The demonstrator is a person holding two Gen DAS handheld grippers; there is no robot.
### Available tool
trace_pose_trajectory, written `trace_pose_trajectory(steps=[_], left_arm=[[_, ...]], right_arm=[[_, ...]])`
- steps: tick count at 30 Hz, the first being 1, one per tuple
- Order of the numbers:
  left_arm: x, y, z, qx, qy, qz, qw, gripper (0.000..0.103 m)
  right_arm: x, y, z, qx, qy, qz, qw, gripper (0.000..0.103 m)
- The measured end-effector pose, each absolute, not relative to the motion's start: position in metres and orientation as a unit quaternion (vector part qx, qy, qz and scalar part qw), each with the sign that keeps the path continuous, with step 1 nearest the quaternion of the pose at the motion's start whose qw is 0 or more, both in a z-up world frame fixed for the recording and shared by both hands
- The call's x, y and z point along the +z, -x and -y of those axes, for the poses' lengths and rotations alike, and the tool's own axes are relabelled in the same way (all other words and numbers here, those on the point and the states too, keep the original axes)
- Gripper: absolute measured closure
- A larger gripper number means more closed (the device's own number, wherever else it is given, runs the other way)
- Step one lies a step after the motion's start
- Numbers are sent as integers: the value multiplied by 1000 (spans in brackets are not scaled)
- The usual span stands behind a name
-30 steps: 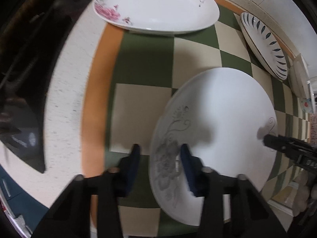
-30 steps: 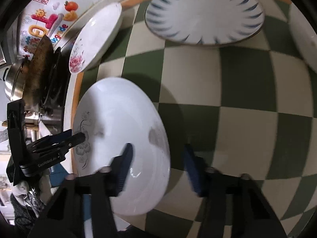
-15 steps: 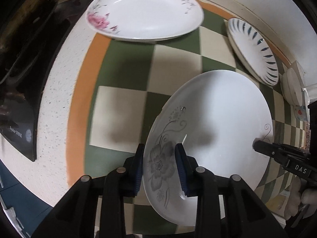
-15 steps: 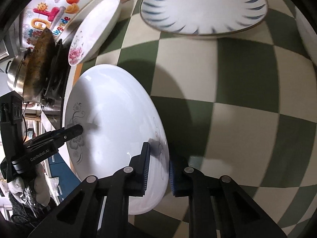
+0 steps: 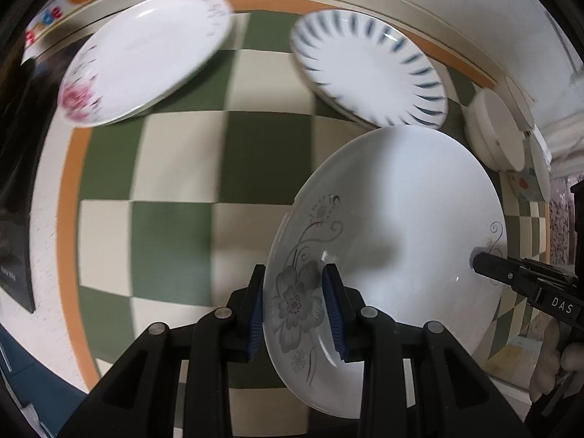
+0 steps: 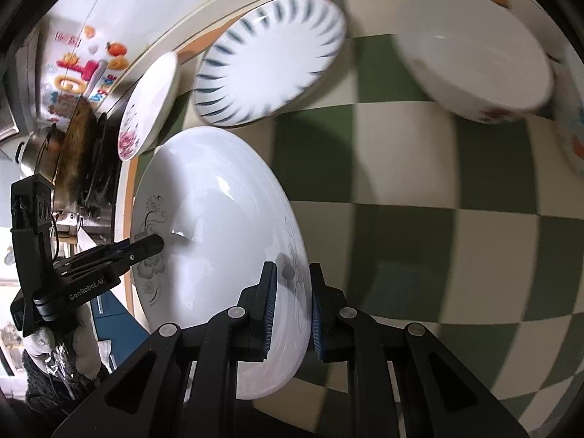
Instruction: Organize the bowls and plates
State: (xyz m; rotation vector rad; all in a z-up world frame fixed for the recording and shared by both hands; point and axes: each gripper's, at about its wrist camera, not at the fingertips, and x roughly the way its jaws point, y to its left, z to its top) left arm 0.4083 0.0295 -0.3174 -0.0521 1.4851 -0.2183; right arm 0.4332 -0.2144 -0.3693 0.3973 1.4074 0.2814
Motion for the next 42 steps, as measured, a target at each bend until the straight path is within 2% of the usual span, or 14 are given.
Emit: trace_pose_trajectory(steps=[10, 19, 25, 29, 31, 33, 36, 42], left_arm=[[-333, -406, 2, -110, -3, -691, 715, 75], [-352, -418, 9, -90, 6, -701, 708, 74], [-341, -413, 6, -76, 11, -691, 718, 74], [-291, -417, -37, -36, 37, -641, 766, 73], [-271, -425, -73, 0, 57, -618, 784, 66], [-261, -436, -112, 38, 79, -598, 796, 62], [-273, -464, -163, 72, 110, -600, 789, 60], [-308, -509, -227, 98, 143, -613, 770, 60]], right_arm=[[-390, -412, 262, 96, -202, -648, 728, 84], [-405, -420, 258, 103, -200, -657, 720, 84], [-405, -430, 255, 116, -205, -671, 703, 83], [-372, -432, 263, 90, -202, -654, 724, 82], [-340, -432, 258, 92, -198, -630, 745, 81], [-308, -440, 241, 103, -191, -607, 764, 73], [-282, -469, 199, 133, -182, -588, 777, 60], [-289, -576, 87, 182, -177, -581, 774, 60]])
